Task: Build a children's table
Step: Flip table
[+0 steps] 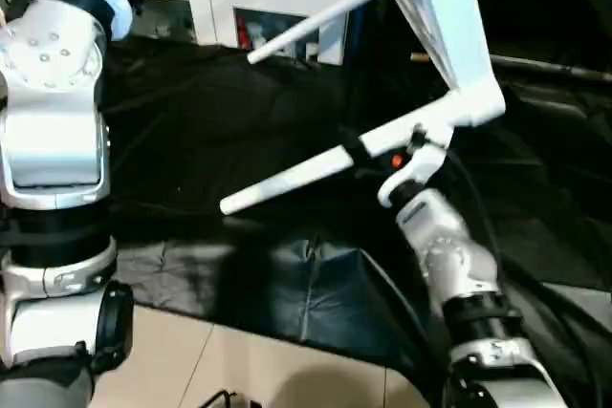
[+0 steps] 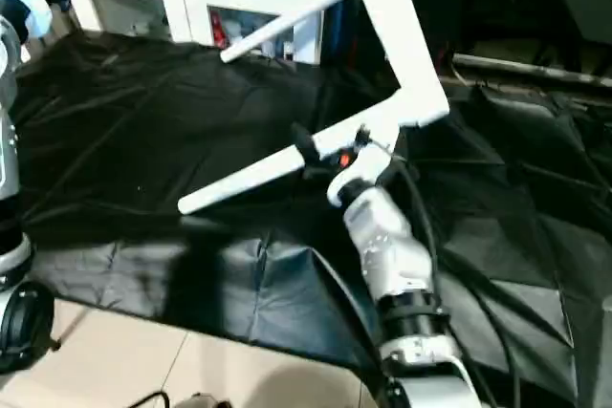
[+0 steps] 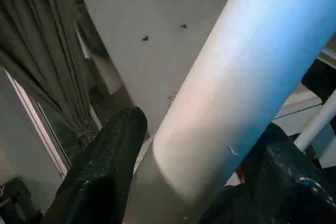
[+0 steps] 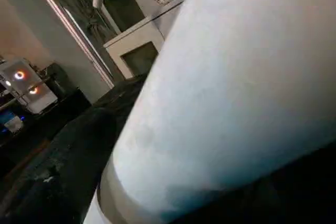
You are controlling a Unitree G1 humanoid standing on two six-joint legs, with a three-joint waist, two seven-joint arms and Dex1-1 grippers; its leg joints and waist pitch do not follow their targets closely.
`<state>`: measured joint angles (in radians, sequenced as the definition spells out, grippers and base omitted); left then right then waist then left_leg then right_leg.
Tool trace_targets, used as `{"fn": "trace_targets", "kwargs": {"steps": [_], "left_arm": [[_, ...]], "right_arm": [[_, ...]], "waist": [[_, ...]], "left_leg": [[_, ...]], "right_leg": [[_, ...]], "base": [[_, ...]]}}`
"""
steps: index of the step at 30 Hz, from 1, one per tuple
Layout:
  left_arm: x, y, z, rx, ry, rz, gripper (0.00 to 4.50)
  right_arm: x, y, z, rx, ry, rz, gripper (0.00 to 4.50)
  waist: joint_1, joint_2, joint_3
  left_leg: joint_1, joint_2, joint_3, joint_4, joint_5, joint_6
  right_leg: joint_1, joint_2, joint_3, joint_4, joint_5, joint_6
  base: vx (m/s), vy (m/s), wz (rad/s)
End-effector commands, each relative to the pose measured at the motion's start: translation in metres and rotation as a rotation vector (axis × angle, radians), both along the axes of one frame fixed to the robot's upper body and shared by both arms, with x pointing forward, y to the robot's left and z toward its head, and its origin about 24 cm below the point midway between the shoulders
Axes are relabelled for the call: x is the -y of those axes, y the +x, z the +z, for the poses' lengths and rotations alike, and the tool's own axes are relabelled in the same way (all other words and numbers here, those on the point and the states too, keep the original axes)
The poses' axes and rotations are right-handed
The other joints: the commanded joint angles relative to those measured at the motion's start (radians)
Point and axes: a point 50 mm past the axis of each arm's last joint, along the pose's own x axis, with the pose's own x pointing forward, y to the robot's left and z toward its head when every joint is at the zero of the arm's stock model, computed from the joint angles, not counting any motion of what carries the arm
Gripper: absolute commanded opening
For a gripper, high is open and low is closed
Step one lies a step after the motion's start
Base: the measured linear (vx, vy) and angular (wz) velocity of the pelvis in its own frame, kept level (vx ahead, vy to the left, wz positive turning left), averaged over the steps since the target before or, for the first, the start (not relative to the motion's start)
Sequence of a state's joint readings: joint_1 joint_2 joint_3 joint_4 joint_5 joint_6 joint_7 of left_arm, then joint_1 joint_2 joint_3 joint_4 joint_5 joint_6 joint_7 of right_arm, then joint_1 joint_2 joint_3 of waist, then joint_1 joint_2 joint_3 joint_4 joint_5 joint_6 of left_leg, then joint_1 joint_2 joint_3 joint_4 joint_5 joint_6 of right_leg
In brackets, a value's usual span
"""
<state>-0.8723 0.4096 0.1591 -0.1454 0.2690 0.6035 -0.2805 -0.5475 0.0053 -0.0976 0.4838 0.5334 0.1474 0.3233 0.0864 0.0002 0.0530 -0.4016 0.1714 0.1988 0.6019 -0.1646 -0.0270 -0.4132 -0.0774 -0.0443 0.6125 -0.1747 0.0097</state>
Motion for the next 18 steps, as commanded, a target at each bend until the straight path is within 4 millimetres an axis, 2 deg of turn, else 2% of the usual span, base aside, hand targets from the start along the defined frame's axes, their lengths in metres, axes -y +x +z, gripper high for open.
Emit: {"fn": "trace_targets", "kwargs": {"steps": [1,5,10,12,13,18], "left_arm": [[-0.007,0.002,-0.005,-0.031,-0.111,-0.005,2.68],[-0.008,0.003,-0.006,-0.036,-0.109,-0.005,2.68],[-0.009,0.004,-0.007,-0.037,-0.111,-0.002,2.68],[-0.010,0.004,-0.007,-0.037,-0.112,0.000,2.68],[-0.010,0.004,-0.007,-0.036,-0.115,0.001,2.67],[-0.011,0.002,-0.008,-0.023,-0.134,0.007,2.66]], "right_arm": [[0.005,0.001,0.004,0.024,0.007,-0.006,4.02],[0.008,0.002,0.007,0.047,0.023,-0.004,3.71],[0.015,0.006,0.014,0.070,0.155,-0.038,3.21],[0.016,0.005,0.018,0.087,0.202,-0.036,3.13],[0.017,0.003,0.022,0.108,0.226,-0.018,2.90],[0.019,-0.009,0.039,0.202,0.177,0.065,2.48]], "waist": [[0.000,-0.010,-0.068],[0.003,-0.008,-0.071],[0.002,-0.006,-0.071],[0.002,-0.007,-0.070],[0.002,-0.008,-0.068],[0.007,-0.009,-0.068]], "left_leg": [[0.028,0.051,-0.032,-0.078,-0.263,-0.023],[0.026,0.050,-0.029,-0.074,-0.213,-0.007],[0.028,0.052,-0.029,-0.075,-0.207,0.000],[0.029,0.051,-0.028,-0.075,-0.219,-0.001],[0.031,0.051,-0.027,-0.076,-0.230,-0.004],[0.029,0.052,-0.028,-0.077,-0.207,-0.004]], "right_leg": [[0.031,-0.067,0.037,-0.076,-0.282,-0.151],[0.035,-0.065,0.036,-0.068,-0.219,-0.172],[0.036,-0.063,0.035,-0.064,-0.192,-0.188],[0.036,-0.064,0.036,-0.067,-0.205,-0.188],[0.035,-0.063,0.036,-0.070,-0.225,-0.182],[0.036,-0.062,0.036,-0.069,-0.219,-0.170]], "base": [[0.000,0.000,0.00],[0.000,0.000,0.00],[0.000,0.000,0.00],[0.000,0.000,0.00],[0.000,0.000,0.00],[0.000,0.000,0.00]]}}
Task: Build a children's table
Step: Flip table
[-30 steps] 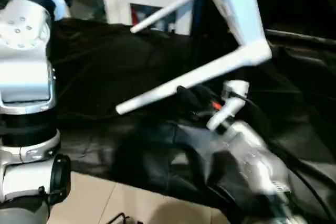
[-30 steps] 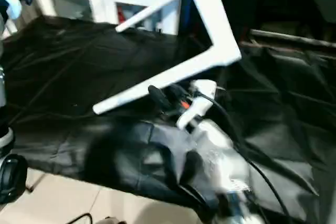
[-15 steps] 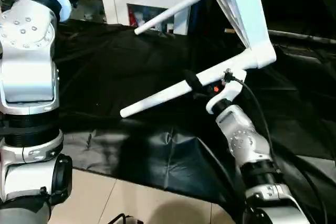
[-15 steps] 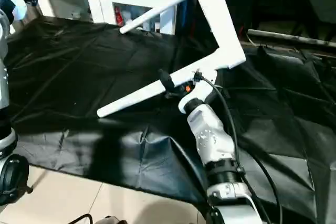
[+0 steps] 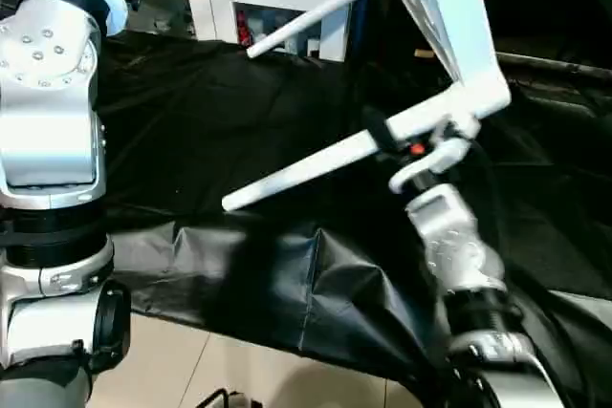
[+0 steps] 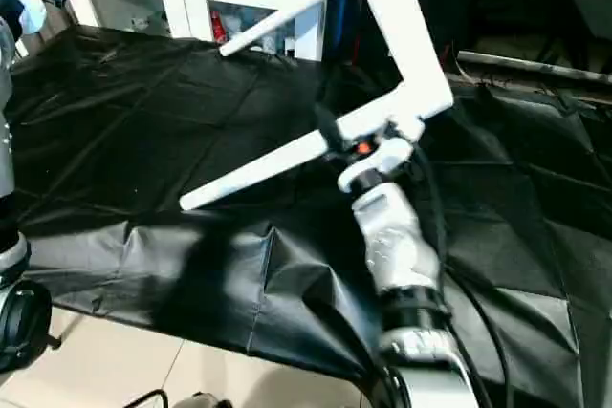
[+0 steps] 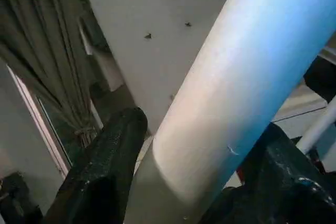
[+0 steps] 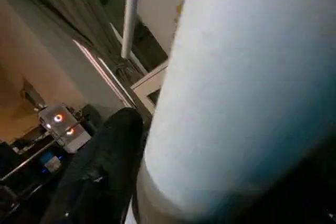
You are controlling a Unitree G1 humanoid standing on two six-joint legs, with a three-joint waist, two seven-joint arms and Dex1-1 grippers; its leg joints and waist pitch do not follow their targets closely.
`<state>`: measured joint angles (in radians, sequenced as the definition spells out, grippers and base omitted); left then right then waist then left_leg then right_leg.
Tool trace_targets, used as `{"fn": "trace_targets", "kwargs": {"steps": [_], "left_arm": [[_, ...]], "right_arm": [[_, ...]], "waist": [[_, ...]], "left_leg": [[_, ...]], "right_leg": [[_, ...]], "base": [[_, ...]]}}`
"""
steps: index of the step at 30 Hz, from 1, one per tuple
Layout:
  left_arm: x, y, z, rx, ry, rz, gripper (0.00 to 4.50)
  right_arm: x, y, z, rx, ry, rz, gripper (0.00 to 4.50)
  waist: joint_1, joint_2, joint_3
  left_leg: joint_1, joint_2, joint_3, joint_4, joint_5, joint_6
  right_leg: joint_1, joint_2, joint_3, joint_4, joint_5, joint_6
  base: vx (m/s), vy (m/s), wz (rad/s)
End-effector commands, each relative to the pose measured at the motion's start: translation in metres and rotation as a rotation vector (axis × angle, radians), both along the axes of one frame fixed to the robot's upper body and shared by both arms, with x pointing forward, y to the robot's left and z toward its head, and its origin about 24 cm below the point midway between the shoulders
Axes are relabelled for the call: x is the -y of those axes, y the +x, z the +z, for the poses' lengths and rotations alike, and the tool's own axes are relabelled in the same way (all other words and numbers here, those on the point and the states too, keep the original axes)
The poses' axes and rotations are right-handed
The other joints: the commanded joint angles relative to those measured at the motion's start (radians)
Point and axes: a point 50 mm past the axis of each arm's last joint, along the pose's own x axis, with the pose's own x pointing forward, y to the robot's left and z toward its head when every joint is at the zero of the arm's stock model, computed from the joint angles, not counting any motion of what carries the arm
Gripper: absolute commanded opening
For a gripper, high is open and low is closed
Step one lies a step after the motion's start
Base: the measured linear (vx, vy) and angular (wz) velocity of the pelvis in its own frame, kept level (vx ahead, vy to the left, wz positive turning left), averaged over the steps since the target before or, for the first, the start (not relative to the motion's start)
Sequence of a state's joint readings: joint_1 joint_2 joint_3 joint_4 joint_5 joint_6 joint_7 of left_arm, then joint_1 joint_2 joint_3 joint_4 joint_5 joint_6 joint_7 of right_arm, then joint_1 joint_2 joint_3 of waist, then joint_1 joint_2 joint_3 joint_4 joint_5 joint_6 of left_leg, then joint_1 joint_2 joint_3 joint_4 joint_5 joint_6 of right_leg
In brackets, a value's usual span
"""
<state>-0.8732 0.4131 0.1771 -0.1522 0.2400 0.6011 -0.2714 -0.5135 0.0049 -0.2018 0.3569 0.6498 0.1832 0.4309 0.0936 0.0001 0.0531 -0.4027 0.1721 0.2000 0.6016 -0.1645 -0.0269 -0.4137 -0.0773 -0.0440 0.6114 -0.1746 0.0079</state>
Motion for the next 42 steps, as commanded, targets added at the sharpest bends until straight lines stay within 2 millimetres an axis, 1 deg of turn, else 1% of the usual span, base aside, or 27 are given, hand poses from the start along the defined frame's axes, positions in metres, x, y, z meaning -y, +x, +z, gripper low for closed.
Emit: {"fn": "trace_targets", "kwargs": {"steps": [1,3,6,7,8,10,12,13,14,15,18,19,20,22,23,24,25,26,28,30,31,32,33,35,37,40,42], "left_arm": [[-0.009,0.004,-0.013,-0.040,-0.125,0.003,2.66],[-0.010,0.003,-0.014,-0.040,-0.134,-0.003,2.66],[-0.012,0.003,-0.019,-0.045,-0.149,-0.004,2.62],[-0.013,0.003,-0.023,-0.047,-0.183,-0.008,2.60],[-0.013,0.003,-0.023,-0.047,-0.183,-0.008,2.57],[-0.013,0.004,-0.026,-0.034,-0.240,-0.022,2.54],[-0.013,0.004,-0.029,-0.032,-0.267,-0.032,2.46],[-0.013,0.005,-0.031,-0.042,-0.281,-0.043,2.43],[-0.012,0.006,-0.033,-0.050,-0.291,-0.051,2.40],[-0.013,0.007,-0.038,-0.065,-0.314,-0.066,2.40],[-0.013,0.009,-0.044,-0.078,-0.339,-0.072,2.30],[-0.015,0.009,-0.052,-0.088,-0.351,-0.064,2.21],[-0.016,0.009,-0.058,-0.095,-0.356,-0.056,2.18],[-0.018,0.009,-0.069,-0.108,-0.372,-0.048,2.10],[-0.018,0.009,-0.069,-0.108,-0.372,-0.048,2.10],[-0.019,0.009,-0.076,-0.126,-0.370,-0.042,2.05],[-0.020,0.009,-0.090,-0.154,-0.387,-0.045,1.96],[-0.020,0.008,-0.097,-0.173,-0.379,-0.037,1.96],[-0.020,0.007,-0.100,-0.180,-0.376,-0.033,1.84],[-0.020,0.006,-0.102,-0.184,-0.381,-0.033,1.77],[-0.021,0.004,-0.107,-0.195,-0.356,-0.020,1.74],[-0.021,0.003,-0.109,-0.200,-0.352,-0.020,1.73],[-0.021,0.001,-0.113,-0.209,-0.346,-0.018,1.72],[-0.022,-0.001,-0.118,-0.217,-0.340,-0.023,1.72],[-0.020,-0.003,-0.124,-0.232,-0.311,-0.051,1.72],[-0.016,-0.004,-0.130,-0.267,-0.292,-0.099,1.72],[-0.016,-0.003,-0.135,-0.301,-0.266,-0.101,1.72]], "right_arm": [[0.002,-0.010,0.026,0.128,-0.040,0.073,2.42],[0.004,-0.014,0.030,0.150,-0.062,0.086,2.35],[0.009,-0.022,0.035,0.174,-0.101,0.089,2.15],[0.014,-0.029,0.042,0.205,-0.158,0.080,2.11],[0.014,-0.029,0.042,0.205,-0.158,0.080,2.08],[0.022,-0.034,0.054,0.240,-0.180,0.046,2.05],[0.028,-0.036,0.066,0.282,-0.208,-0.005,2.00],[0.030,-0.037,0.073,0.305,-0.236,-0.027,1.99],[0.031,-0.038,0.078,0.320,-0.255,-0.040,1.98],[0.030,-0.041,0.088,0.357,-0.318,-0.044,1.98],[0.028,-0.045,0.097,0.391,-0.370,-0.041,1.95],[0.028,-0.046,0.103,0.403,-0.396,-0.054,1.95],[0.028,-0.046,0.106,0.416,-0.425,-0.062,1.94],[0.027,-0.046,0.110,0.426,-0.460,-0.056,1.92],[0.027,-0.046,0.110,0.426,-0.460,-0.056,1.92],[0.027,-0.046,0.112,0.430,-0.509,-0.067,1.91],[0.026,-0.043,0.115,0.430,-0.552,-0.074,1.90],[0.025,-0.041,0.119,0.431,-0.557,-0.080,1.90],[0.024,-0.040,0.126,0.437,-0.546,-0.074,1.88],[0.024,-0.039,0.127,0.439,-0.550,-0.075,1.86],[0.024,-0.038,0.129,0.436,-0.566,-0.079,1.85],[0.024,-0.038,0.129,0.436,-0.570,-0.080,1.84],[0.023,-0.038,0.130,0.433,-0.578,-0.081,1.84],[0.021,-0.038,0.130,0.427,-0.589,-0.081,1.84],[0.018,-0.038,0.129,0.416,-0.610,-0.076,1.84],[0.015,-0.040,0.126,0.405,-0.627,-0.052,1.84],[0.008,-0.044,0.120,0.374,-0.620,-0.008,1.84]], "waist": [[0.002,-0.008,-0.069],[0.006,-0.009,-0.070],[0.007,-0.010,-0.069],[0.007,-0.008,-0.068],[0.010,-0.009,-0.069],[0.010,-0.012,-0.067],[0.011,-0.012,-0.067],[0.010,-0.009,-0.067],[0.009,-0.011,-0.066],[0.009,-0.014,-0.067],[0.009,-0.013,-0.069],[0.009,-0.020,-0.070],[0.009,-0.019,-0.072],[0.005,-0.021,-0.073],[0.005,-0.021,-0.075],[0.004,-0.025,-0.076],[0.004,-0.029,-0.073],[0.002,-0.031,-0.072],[-0.002,-0.036,-0.070],[0.001,-0.032,-0.069],[0.001,-0.036,-0.068],[0.001,-0.036,-0.068],[0.000,-0.043,-0.067],[-0.001,-0.045,-0.066],[-0.003,-0.050,-0.065],[-0.009,-0.051,-0.061],[-0.010,-0.050,-0.060]], "left_leg": [[0.032,0.052,-0.028,-0.076,-0.200,-0.003],[0.031,0.052,-0.028,-0.075,-0.184,0.004],[0.030,0.051,-0.027,-0.074,-0.188,0.001],[0.031,0.051,-0.027,-0.075,-0.196,-0.002],[0.032,0.052,-0.027,-0.074,-0.196,-0.002],[0.031,0.050,-0.028,-0.075,-0.213,-0.007],[0.032,0.050,-0.029,-0.076,-0.230,-0.016],[0.032,0.050,-0.029,-0.076,-0.231,-0.019],[0.032,0.049,-0.030,-0.077,-0.232,-0.021],[0.032,0.049,-0.029,-0.076,-0.224,-0.022],[0.031,0.049,-0.029,-0.074,-0.206,-0.018],[0.028,0.049,-0.029,-0.072,-0.171,-0.008],[0.030,0.049,-0.028,-0.071,-0.166,-0.005],[0.026,0.048,-0.026,-0.066,-0.124,0.009],[0.026,0.047,-0.026,-0.064,-0.114,0.014],[0.027,0.048,-0.025,-0.063,-0.105,0.021],[0.026,0.048,-0.026,-0.063,-0.088,0.031],[0.026,0.048,-0.024,-0.063,-0.090,0.032],[0.029,0.051,-0.023,-0.064,-0.114,0.028],[0.035,0.054,-0.024,-0.064,-0.132,0.015],[0.037,0.056,-0.026,-0.066,-0.129,0.005],[0.037,0.056,-0.026,-0.066,-0.129,0.005],[0.037,0.056,-0.026,-0.066,-0.118,0.001],[0.035,0.054,-0.026,-0.066,-0.116,0.001],[0.032,0.053,-0.025,-0.065,-0.116,0.003],[0.033,0.051,-0.024,-0.067,-0.154,-0.005],[0.036,0.052,-0.026,-0.070,-0.185,-0.021]], "right_leg": [[0.037,-0.062,0.036,-0.068,-0.212,-0.165],[0.037,-0.061,0.036,-0.065,-0.187,-0.164],[0.036,-0.061,0.036,-0.067,-0.198,-0.163],[0.036,-0.060,0.036,-0.069,-0.215,-0.157],[0.037,-0.061,0.036,-0.070,-0.216,-0.153],[0.035,-0.059,0.036,-0.074,-0.247,-0.141],[0.032,-0.060,0.036,-0.077,-0.278,-0.130],[0.031,-0.059,0.036,-0.077,-0.282,-0.127],[0.032,-0.059,0.036,-0.078,-0.282,-0.124],[0.032,-0.057,0.036,-0.077,-0.272,-0.119],[0.033,-0.057,0.036,-0.072,-0.234,-0.122],[0.037,-0.057,0.036,-0.067,-0.186,-0.132],[0.036,-0.056,0.036,-0.065,-0.172,-0.136],[0.039,-0.054,0.036,-0.059,-0.100,-0.152],[0.039,-0.054,0.036,-0.056,-0.082,-0.156],[0.039,-0.054,0.036,-0.055,-0.066,-0.160],[0.042,-0.054,0.034,-0.052,-0.051,-0.173],[0.042,-0.053,0.035,-0.054,-0.056,-0.175],[0.040,-0.055,0.036,-0.056,-0.087,-0.177],[0.037,-0.055,0.036,-0.056,-0.097,-0.175],[0.037,-0.053,0.035,-0.054,-0.082,-0.174],[0.037,-0.053,0.035,-0.054,-0.082,-0.174],[0.038,-0.051,0.035,-0.049,-0.049,-0.170],[0.041,-0.054,0.036,-0.048,-0.040,-0.169],[0.043,-0.056,0.037,-0.049,-0.043,-0.169],[0.042,-0.056,0.039,-0.057,-0.113,-0.154],[0.039,-0.055,0.040,-0.060,-0.164,-0.136]], "base": [[0.000,0.000,0.00],[0.000,0.000,0.00],[0.000,0.000,0.00],[0.000,0.000,0.00],[0.000,0.000,0.00],[0.000,0.000,0.00],[0.000,0.000,0.00],[0.000,0.000,0.00],[0.000,0.000,0.00],[0.000,0.000,0.00],[0.000,0.000,0.00],[0.000,0.000,0.00],[0.000,0.000,0.00],[0.000,0.000,0.00],[0.000,0.000,0.00],[0.000,0.000,0.00],[0.000,0.000,0.00],[0.000,0.000,0.00],[0.000,0.000,0.00],[0.000,0.000,0.00],[0.000,0.000,0.00],[0.000,0.000,0.00],[0.000,0.000,0.00],[0.000,0.000,0.00],[0.000,0.000,0.00],[0.000,0.000,0.00],[0.000,0.000,0.00]]}}
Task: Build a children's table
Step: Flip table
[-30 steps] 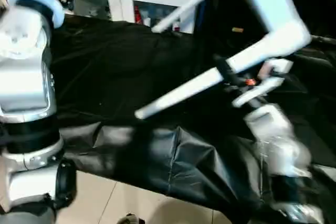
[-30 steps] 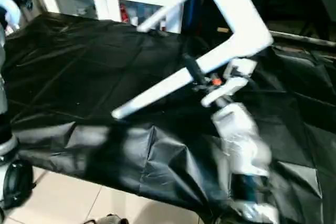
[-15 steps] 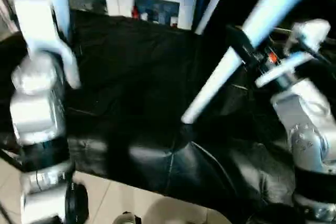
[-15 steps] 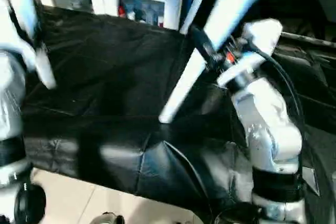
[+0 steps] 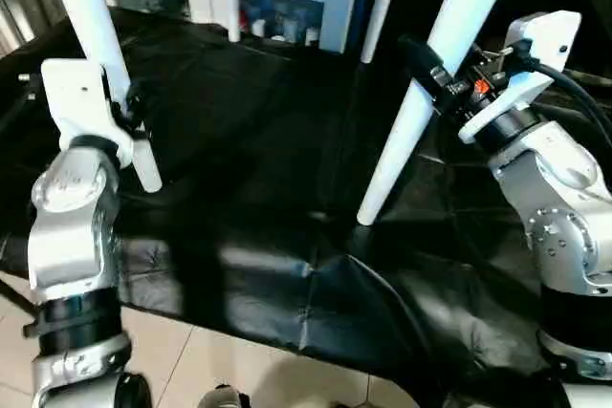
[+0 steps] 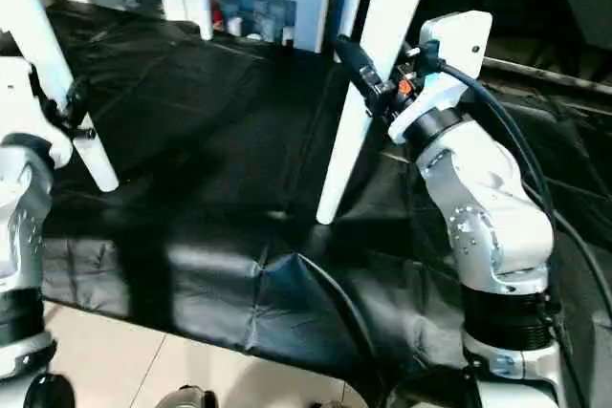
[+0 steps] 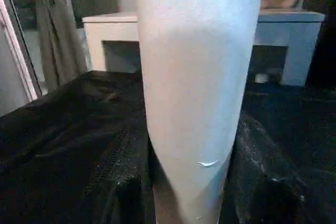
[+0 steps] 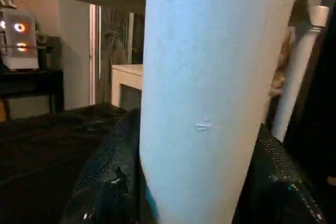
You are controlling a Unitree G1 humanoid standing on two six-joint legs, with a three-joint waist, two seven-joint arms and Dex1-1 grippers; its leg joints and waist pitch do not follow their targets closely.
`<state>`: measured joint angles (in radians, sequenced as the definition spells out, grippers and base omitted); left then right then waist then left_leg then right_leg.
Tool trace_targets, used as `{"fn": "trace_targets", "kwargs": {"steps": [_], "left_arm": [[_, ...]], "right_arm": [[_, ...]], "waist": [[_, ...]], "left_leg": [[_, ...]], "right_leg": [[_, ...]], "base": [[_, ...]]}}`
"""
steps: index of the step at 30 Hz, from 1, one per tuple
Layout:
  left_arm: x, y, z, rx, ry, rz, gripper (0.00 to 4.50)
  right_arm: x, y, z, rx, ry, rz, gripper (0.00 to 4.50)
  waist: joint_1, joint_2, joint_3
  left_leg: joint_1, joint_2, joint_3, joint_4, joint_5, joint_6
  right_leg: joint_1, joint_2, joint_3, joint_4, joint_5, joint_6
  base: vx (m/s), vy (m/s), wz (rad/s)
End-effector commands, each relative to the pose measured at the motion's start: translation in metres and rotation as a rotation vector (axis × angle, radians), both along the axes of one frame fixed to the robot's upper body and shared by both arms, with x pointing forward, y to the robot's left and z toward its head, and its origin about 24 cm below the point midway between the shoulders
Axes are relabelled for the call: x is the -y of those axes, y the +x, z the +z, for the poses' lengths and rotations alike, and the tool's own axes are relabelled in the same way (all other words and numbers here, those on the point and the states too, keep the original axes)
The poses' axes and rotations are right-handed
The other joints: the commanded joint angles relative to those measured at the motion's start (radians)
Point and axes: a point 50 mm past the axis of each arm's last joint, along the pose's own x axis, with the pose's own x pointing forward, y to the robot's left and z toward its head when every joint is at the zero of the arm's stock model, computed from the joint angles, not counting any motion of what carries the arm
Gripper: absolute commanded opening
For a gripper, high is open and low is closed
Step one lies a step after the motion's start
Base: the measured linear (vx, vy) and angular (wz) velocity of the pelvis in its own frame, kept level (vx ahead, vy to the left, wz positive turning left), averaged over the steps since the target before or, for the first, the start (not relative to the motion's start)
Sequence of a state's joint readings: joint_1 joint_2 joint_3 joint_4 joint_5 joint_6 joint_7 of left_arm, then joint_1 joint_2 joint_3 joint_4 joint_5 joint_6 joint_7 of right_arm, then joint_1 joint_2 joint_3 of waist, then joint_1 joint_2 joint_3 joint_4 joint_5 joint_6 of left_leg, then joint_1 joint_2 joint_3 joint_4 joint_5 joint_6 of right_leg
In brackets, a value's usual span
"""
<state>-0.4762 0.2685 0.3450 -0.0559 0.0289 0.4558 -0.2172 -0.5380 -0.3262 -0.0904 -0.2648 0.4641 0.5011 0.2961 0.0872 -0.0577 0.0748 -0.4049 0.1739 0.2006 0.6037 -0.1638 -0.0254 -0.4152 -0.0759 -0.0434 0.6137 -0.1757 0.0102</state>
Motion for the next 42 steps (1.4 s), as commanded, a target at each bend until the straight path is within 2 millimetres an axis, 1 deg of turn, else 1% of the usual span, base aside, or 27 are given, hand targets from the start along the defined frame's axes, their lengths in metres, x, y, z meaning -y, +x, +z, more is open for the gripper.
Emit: {"fn": "trace_targets", "kwargs": {"steps": [1,2,4,7,10,12,13,16,18,19,20,21,22,24,25,27,28,29,30,31,32,33,35,37,40,41,42], "left_arm": [[0.022,0.004,0.003,0.001,0.074,-0.125,2.07],[0.020,0.004,0.003,-0.005,0.083,-0.124,2.42],[0.017,0.004,0.003,-0.006,0.088,-0.117,2.43],[0.006,0.002,0.005,-0.029,0.115,-0.087,2.70],[0.000,0.000,0.007,-0.026,0.138,-0.074,2.94],[-0.002,-0.003,0.008,-0.023,0.136,-0.083,3.02],[-0.003,-0.004,0.008,-0.018,0.125,-0.087,3.28],[-0.004,-0.012,0.003,-0.015,0.085,-0.128,3.38],[-0.002,-0.015,0.001,-0.020,0.064,-0.158,3.63],[0.001,-0.019,-0.001,-0.020,0.064,-0.181,3.73],[0.003,-0.021,-0.002,-0.018,0.057,-0.200,3.73],[0.004,-0.025,-0.005,-0.013,0.056,-0.216,3.82],[0.004,-0.028,-0.007,-0.003,0.056,-0.223,3.91],[0.004,-0.033,-0.013,0.011,0.038,-0.233,4.10],[0.006,-0.037,-0.018,0.014,0.030,-0.254,4.15],[0.008,-0.042,-0.023,0.023,0.021,-0.270,4.25],[0.008,-0.044,-0.026,0.023,0.024,-0.268,4.44],[0.008,-0.044,-0.026,0.023,0.025,-0.267,4.44],[0.005,-0.046,-0.032,0.027,0.014,-0.247,4.44],[0.003,-0.048,-0.036,0.031,0.003,-0.235,4.44],[0.002,-0.049,-0.041,0.040,-0.009,-0.237,4.44],[0.000,-0.055,-0.049,0.033,-0.038,-0.239,4.44],[0.000,-0.066,-0.061,0.007,-0.085,-0.267,4.44],[0.001,-0.076,-0.069,-0.016,-0.119,-0.292,4.44],[0.007,-0.091,-0.083,-0.068,-0.130,-0.309,4.44],[0.010,-0.096,-0.089,-0.081,-0.126,-0.295,4.44],[0.012,-0.099,-0.093,-0.095,-0.133,-0.278,4.44]], "right_arm": [[-0.018,-0.010,0.004,0.006,-0.030,0.085,1.84],[-0.022,-0.013,0.003,-0.005,-0.031,0.096,2.19],[-0.026,-0.016,0.002,-0.009,-0.045,0.111,2.54],[-0.030,-0.019,0.002,-0.016,-0.020,0.110,2.71],[-0.029,-0.020,0.003,-0.008,-0.013,0.092,2.98],[-0.028,-0.021,0.002,-0.010,-0.021,0.078,3.04],[-0.026,-0.022,0.001,-0.012,-0.018,0.068,3.28],[-0.020,-0.023,-0.004,-0.033,-0.009,0.027,3.41],[-0.017,-0.023,-0.006,-0.042,-0.003,0.009,3.63],[-0.014,-0.023,-0.010,-0.053,0.000,-0.008,3.73],[-0.011,-0.023,-0.014,-0.064,0.010,-0.022,3.73],[-0.009,-0.023,-0.018,-0.079,0.031,-0.028,3.85],[-0.007,-0.025,-0.023,-0.091,0.038,-0.032,3.93],[-0.008,-0.030,-0.031,-0.120,0.070,0.002,4.07],[-0.009,-0.034,-0.035,-0.121,0.070,0.030,4.13],[-0.009,-0.040,-0.041,-0.126,0.067,0.074,4.30],[-0.009,-0.042,-0.043,-0.126,0.069,0.079,4.38],[-0.008,-0.043,-0.044,-0.126,0.070,0.079,4.38],[-0.009,-0.048,-0.051,-0.136,0.066,0.101,4.38],[-0.010,-0.052,-0.056,-0.142,0.061,0.118,4.38],[-0.010,-0.055,-0.061,-0.150,0.057,0.123,4.38],[-0.009,-0.061,-0.073,-0.183,0.064,0.102,4.38],[-0.003,-0.069,-0.094,-0.288,0.047,0.061,4.38],[0.001,-0.076,-0.107,-0.358,0.029,0.053,4.38],[0.011,-0.085,-0.121,-0.407,0.048,0.005,4.38],[0.012,-0.087,-0.123,-0.407,0.057,-0.015,4.38],[0.012,-0.087,-0.124,-0.402,0.074,-0.030,4.38]], "waist": [[-0.004,0.010,-0.081],[-0.004,0.010,-0.081],[-0.003,0.013,-0.083],[-0.006,0.012,-0.084],[-0.005,0.015,-0.083],[-0.005,0.016,-0.083],[-0.005,0.016,-0.084],[-0.004,0.017,-0.084],[-0.004,0.018,-0.083],[-0.005,0.016,-0.083],[-0.003,0.022,-0.082],[-0.004,0.022,-0.080],[-0.003,0.022,-0.080],[-0.002,0.020,-0.080],[-0.005,0.016,-0.078],[-0.004,0.020,-0.078],[-0.005,0.017,-0.075],[-0.006,0.018,-0.075],[-0.007,0.020,-0.075],[-0.003,0.017,-0.071],[-0.004,0.025,-0.070],[-0.004,0.021,-0.071],[-0.006,0.020,-0.069],[-0.007,0.015,-0.067],[-0.011,0.017,-0.062],[-0.013,0.021,-0.056],[-0.015,0.018,-0.056]], "left_leg": [[0.041,0.051,-0.027,-0.073,-0.192,-0.029],[0.041,0.051,-0.027,-0.073,-0.192,-0.029],[0.044,0.051,-0.030,-0.075,-0.201,-0.045],[0.044,0.050,-0.028,-0.075,-0.201,-0.054],[0.045,0.050,-0.028,-0.075,-0.207,-0.063],[0.045,0.049,-0.029,-0.075,-0.207,-0.065],[0.045,0.049,-0.029,-0.075,-0.203,-0.067],[0.044,0.050,-0.028,-0.076,-0.201,-0.070],[0.044,0.050,-0.028,-0.076,-0.206,-0.072],[0.045,0.049,-0.028,-0.077,-0.230,-0.078],[0.046,0.051,-0.029,-0.078,-0.239,-0.080],[0.047,0.052,-0.029,-0.079,-0.252,-0.082],[0.048,0.052,-0.031,-0.082,-0.289,-0.088],[0.051,0.052,-0.031,-0.083,-0.310,-0.091],[0.046,0.052,-0.035,-0.086,-0.338,-0.091],[0.049,0.054,-0.036,-0.087,-0.357,-0.093],[0.047,0.055,-0.036,-0.089,-0.362,-0.091],[0.048,0.054,-0.036,-0.089,-0.372,-0.091],[0.049,0.053,-0.037,-0.088,-0.378,-0.091],[0.052,0.053,-0.036,-0.088,-0.398,-0.085],[0.049,0.052,-0.040,-0.090,-0.406,-0.086],[0.051,0.054,-0.040,-0.091,-0.423,-0.089],[0.050,0.055,-0.042,-0.094,-0.437,-0.086],[0.050,0.055,-0.042,-0.096,-0.458,-0.084],[0.050,0.055,-0.048,-0.095,-0.517,-0.085],[0.053,0.053,-0.052,-0.094,-0.548,-0.089],[0.056,0.053,-0.053,-0.092,-0.560,-0.090]], "right_leg": [[0.038,-0.055,0.039,-0.063,-0.165,-0.133],[0.038,-0.055,0.039,-0.063,-0.165,-0.133],[0.037,-0.054,0.038,-0.061,-0.167,-0.121],[0.035,-0.053,0.039,-0.060,-0.148,-0.123],[0.035,-0.054,0.039,-0.059,-0.149,-0.125],[0.035,-0.053,0.039,-0.058,-0.146,-0.124],[0.035,-0.054,0.039,-0.057,-0.138,-0.124],[0.037,-0.054,0.039,-0.055,-0.118,-0.131],[0.036,-0.055,0.040,-0.056,-0.120,-0.134],[0.035,-0.053,0.039,-0.057,-0.145,-0.130],[0.034,-0.055,0.039,-0.059,-0.153,-0.128],[0.032,-0.054,0.040,-0.062,-0.164,-0.125],[0.031,-0.055,0.040,-0.068,-0.196,-0.117],[0.030,-0.053,0.040,-0.071,-0.215,-0.110],[0.032,-0.054,0.039,-0.073,-0.245,-0.102],[0.029,-0.057,0.040,-0.076,-0.260,-0.095],[0.031,-0.057,0.041,-0.079,-0.266,-0.092],[0.029,-0.056,0.041,-0.081,-0.278,-0.086],[0.029,-0.055,0.041,-0.080,-0.286,-0.085],[0.024,-0.058,0.043,-0.091,-0.322,-0.076],[0.027,-0.059,0.043,-0.091,-0.339,-0.073],[0.027,-0.060,0.042,-0.096,-0.361,-0.067],[0.026,-0.059,0.043,-0.099,-0.378,-0.069],[0.026,-0.057,0.043,-0.102,-0.402,-0.068],[0.021,-0.063,0.040,-0.114,-0.507,-0.043],[0.017,-0.064,0.038,-0.123,-0.576,-0.026],[0.014,-0.065,0.036,-0.129,-0.606,-0.017]], "base": [[0.000,0.000,0.00],[0.000,0.000,0.00],[0.000,0.000,0.00],[0.000,0.000,0.00],[0.000,0.000,0.00],[0.000,0.000,0.00],[0.000,0.000,0.00],[0.000,0.000,0.00],[0.000,0.000,0.00],[0.000,0.000,0.00],[0.000,0.000,0.00],[0.000,0.000,0.00],[0.000,0.000,0.00],[0.000,0.000,0.00],[0.000,0.000,0.00],[0.000,0.000,0.00],[0.000,0.000,0.00],[0.000,0.000,0.00],[0.000,0.000,0.00],[0.000,0.000,0.00],[0.000,0.000,0.00],[0.000,0.000,0.00],[0.000,0.000,0.00],[0.000,0.000,0.00],[0.000,0.000,0.00],[0.000,0.000,0.00],[0.000,0.000,0.00]]}}
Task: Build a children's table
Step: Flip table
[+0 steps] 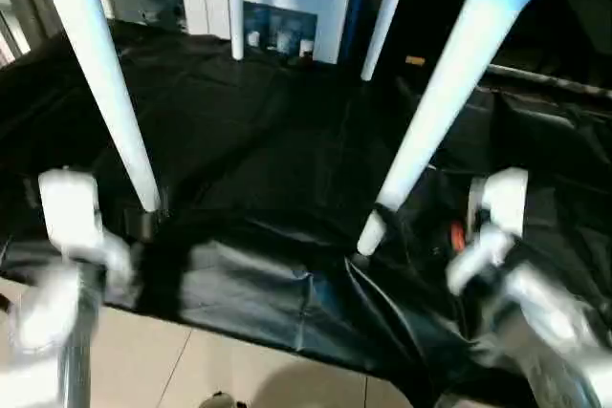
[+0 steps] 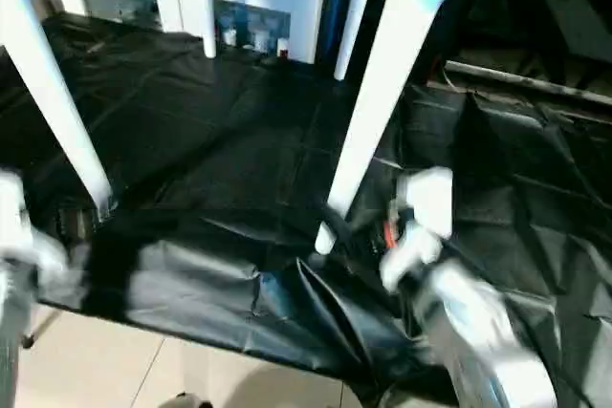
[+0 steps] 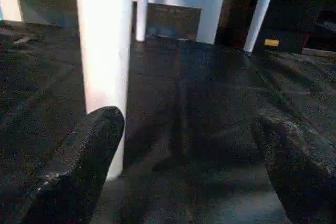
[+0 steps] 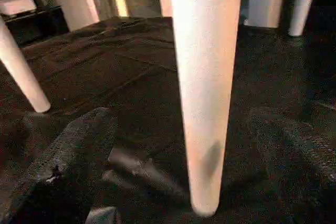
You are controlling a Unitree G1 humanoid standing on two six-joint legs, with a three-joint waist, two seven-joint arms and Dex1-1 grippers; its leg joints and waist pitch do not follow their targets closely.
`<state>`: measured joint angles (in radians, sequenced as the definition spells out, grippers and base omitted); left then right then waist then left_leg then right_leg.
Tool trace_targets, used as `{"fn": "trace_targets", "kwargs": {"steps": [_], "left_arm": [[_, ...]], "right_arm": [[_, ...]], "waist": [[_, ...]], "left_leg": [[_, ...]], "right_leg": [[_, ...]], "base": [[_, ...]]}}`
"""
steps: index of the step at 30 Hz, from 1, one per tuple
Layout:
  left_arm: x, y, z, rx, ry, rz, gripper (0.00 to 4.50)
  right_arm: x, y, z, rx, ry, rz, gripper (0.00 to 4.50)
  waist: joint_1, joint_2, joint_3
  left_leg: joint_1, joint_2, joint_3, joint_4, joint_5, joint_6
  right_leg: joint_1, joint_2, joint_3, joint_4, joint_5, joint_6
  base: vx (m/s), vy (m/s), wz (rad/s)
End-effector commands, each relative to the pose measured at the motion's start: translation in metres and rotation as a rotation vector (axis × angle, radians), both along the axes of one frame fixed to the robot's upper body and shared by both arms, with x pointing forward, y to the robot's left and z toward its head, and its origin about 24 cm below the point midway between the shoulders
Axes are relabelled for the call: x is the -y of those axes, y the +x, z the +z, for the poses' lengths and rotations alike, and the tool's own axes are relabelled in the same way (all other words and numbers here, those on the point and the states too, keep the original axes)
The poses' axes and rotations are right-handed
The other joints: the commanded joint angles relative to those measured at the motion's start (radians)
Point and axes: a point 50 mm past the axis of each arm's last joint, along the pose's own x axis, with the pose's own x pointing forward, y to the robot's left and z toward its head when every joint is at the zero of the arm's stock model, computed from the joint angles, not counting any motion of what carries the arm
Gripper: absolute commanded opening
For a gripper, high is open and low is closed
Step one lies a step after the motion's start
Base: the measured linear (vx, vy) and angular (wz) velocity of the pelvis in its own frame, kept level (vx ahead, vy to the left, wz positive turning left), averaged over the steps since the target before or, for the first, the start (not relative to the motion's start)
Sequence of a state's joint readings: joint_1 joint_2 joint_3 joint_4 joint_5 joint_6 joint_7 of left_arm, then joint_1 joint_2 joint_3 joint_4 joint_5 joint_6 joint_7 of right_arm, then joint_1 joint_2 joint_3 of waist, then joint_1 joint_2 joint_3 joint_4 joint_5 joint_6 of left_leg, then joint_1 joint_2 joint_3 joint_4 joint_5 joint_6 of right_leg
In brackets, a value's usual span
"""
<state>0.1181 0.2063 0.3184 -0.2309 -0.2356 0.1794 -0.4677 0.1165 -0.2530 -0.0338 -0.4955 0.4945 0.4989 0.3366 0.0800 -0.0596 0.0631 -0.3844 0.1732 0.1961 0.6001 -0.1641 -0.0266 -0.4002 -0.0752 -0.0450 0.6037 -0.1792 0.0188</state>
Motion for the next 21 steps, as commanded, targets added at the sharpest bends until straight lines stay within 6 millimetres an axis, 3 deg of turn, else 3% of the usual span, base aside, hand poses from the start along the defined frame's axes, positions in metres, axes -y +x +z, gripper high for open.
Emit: {"fn": "trace_targets", "kwargs": {"steps": [1,4,5,6,7,8,9,10,11,12,13,14,15,16,18,19,21], "left_arm": [[0.013,0.000,-0.002,0.002,0.003,0.019,4.44],[0.016,0.001,-0.004,-0.002,-0.002,0.033,4.44],[0.019,0.001,-0.006,-0.004,0.006,0.031,4.44],[0.023,0.002,-0.007,-0.003,0.000,0.046,4.44],[0.027,0.002,-0.008,-0.004,0.035,0.067,4.44],[0.028,0.003,-0.009,-0.005,0.046,0.072,4.44],[0.029,0.003,-0.009,-0.006,0.052,0.075,4.44],[0.031,0.006,-0.009,-0.001,0.078,0.091,4.44],[0.034,0.009,-0.005,0.018,0.090,0.104,4.44],[0.035,0.010,-0.004,0.024,0.091,0.105,4.44],[0.036,0.012,-0.002,0.035,0.102,0.108,4.44],[0.036,0.013,-0.001,0.039,0.111,0.114,4.44],[0.036,0.014,0.000,0.040,0.118,0.120,4.44],[0.037,0.015,0.002,0.048,0.122,0.120,4.44],[0.036,0.016,0.005,0.056,0.121,0.124,4.44],[0.036,0.017,0.007,0.060,0.125,0.126,4.44],[0.034,0.018,0.008,0.060,0.145,0.127,4.44]], "right_arm": [[0.005,0.001,0.003,0.046,0.011,-0.063,4.38],[0.008,0.002,0.002,0.053,0.010,-0.090,4.38],[0.010,0.000,0.000,0.055,0.002,-0.107,4.38],[0.015,-0.001,-0.002,0.051,-0.001,-0.146,4.38],[0.025,-0.001,-0.004,0.059,-0.033,-0.256,4.38],[0.030,0.000,-0.007,0.034,-0.047,-0.311,4.38],[0.033,0.000,-0.009,0.019,-0.056,-0.342,4.38],[0.039,0.002,-0.015,-0.032,-0.102,-0.417,4.38],[0.038,0.006,-0.017,-0.044,-0.154,-0.409,4.38],[0.038,0.007,-0.017,-0.044,-0.169,-0.405,4.38],[0.035,0.011,-0.017,-0.052,-0.181,-0.403,4.38],[0.034,0.014,-0.019,-0.068,-0.186,-0.410,4.38],[0.033,0.015,-0.020,-0.077,-0.185,-0.416,4.38],[0.029,0.018,-0.021,-0.090,-0.197,-0.385,4.38],[0.023,0.021,-0.023,-0.102,-0.192,-0.347,4.38],[0.021,0.021,-0.023,-0.090,-0.181,-0.349,4.38],[0.018,0.020,-0.022,-0.074,-0.174,-0.357,4.38]], "waist": [[-0.015,0.020,-0.038],[-0.027,0.028,-0.035],[-0.039,0.034,-0.031],[-0.041,0.040,-0.028],[-0.043,0.050,-0.018],[-0.032,0.053,-0.025],[-0.010,0.062,-0.013],[0.014,-0.001,-0.031],[0.001,-0.033,-0.029],[-0.014,-0.004,-0.015],[-0.009,0.014,-0.021],[-0.011,0.017,-0.029],[-0.031,0.028,-0.030],[-0.035,0.053,-0.035],[-0.045,0.051,-0.033],[-0.050,0.049,-0.033],[-0.052,0.045,-0.033]], "left_leg": [[0.049,0.050,-0.054,-0.081,-0.604,-0.091],[0.054,0.054,-0.067,-0.089,-0.660,-0.103],[0.051,0.057,-0.077,-0.100,-0.711,-0.112],[0.050,0.062,-0.081,-0.111,-0.749,-0.118],[0.011,0.087,-0.081,-0.176,-0.875,-0.133],[-0.014,0.099,-0.074,-0.203,-0.900,-0.132],[-0.055,0.104,-0.049,-0.249,-0.956,-0.140],[-0.005,0.064,0.004,-0.163,-0.737,-0.109],[0.083,0.028,-0.025,0.022,-0.565,-0.110],[0.098,-0.004,-0.074,0.144,-0.322,-0.070],[0.003,0.009,-0.125,0.072,-0.150,-0.086],[0.012,0.021,-0.119,0.018,-0.200,-0.116],[0.031,0.045,-0.122,-0.043,-0.448,-0.143],[0.044,0.047,-0.123,-0.067,-0.554,-0.135],[0.032,0.045,-0.121,-0.082,-0.549,-0.115],[0.021,0.039,-0.114,-0.087,-0.515,-0.105],[0.025,0.034,-0.106,-0.079,-0.499,-0.102]], "right_leg": [[-0.009,-0.067,0.026,-0.139,-0.698,-0.009],[0.000,-0.060,0.004,-0.148,-0.691,-0.005],[0.015,-0.054,-0.013,-0.149,-0.652,-0.009],[0.022,-0.050,-0.021,-0.147,-0.636,-0.011],[0.070,-0.024,-0.043,-0.075,-0.514,-0.037],[0.102,-0.022,-0.033,0.012,-0.399,-0.052],[0.118,-0.008,-0.033,0.085,-0.342,-0.059],[0.052,-0.033,0.064,0.066,-0.620,0.013],[-0.066,-0.113,0.083,-0.110,-0.969,0.031],[-0.092,-0.195,0.105,-0.181,-1.143,0.007],[0.041,-0.169,0.064,-0.120,-0.965,-0.059],[0.040,-0.113,0.041,-0.090,-0.795,-0.084],[0.022,-0.034,0.018,-0.038,-0.514,-0.087],[0.035,-0.036,0.020,-0.038,-0.373,-0.106],[0.056,-0.048,0.021,-0.048,-0.335,-0.119],[0.065,-0.064,0.019,-0.070,-0.401,-0.107],[0.054,-0.075,0.024,-0.089,-0.503,-0.089]], "base": [[-0.052,0.009,-0.03],[-0.053,0.021,-0.04],[-0.054,0.033,-0.05],[0.000,0.000,0.00],[-0.061,0.030,-0.05],[-0.061,0.030,-0.05],[-0.103,-0.009,0.09],[-0.065,-0.086,0.13],[-0.065,-0.086,0.13],[-0.051,-0.060,-0.06],[-0.012,0.071,-0.20],[-0.012,0.071,-0.20],[-0.037,0.051,0.00],[-0.112,-0.010,0.15],[-0.081,0.005,0.06],[0.000,0.000,0.00],[0.000,0.000,0.00]]}}
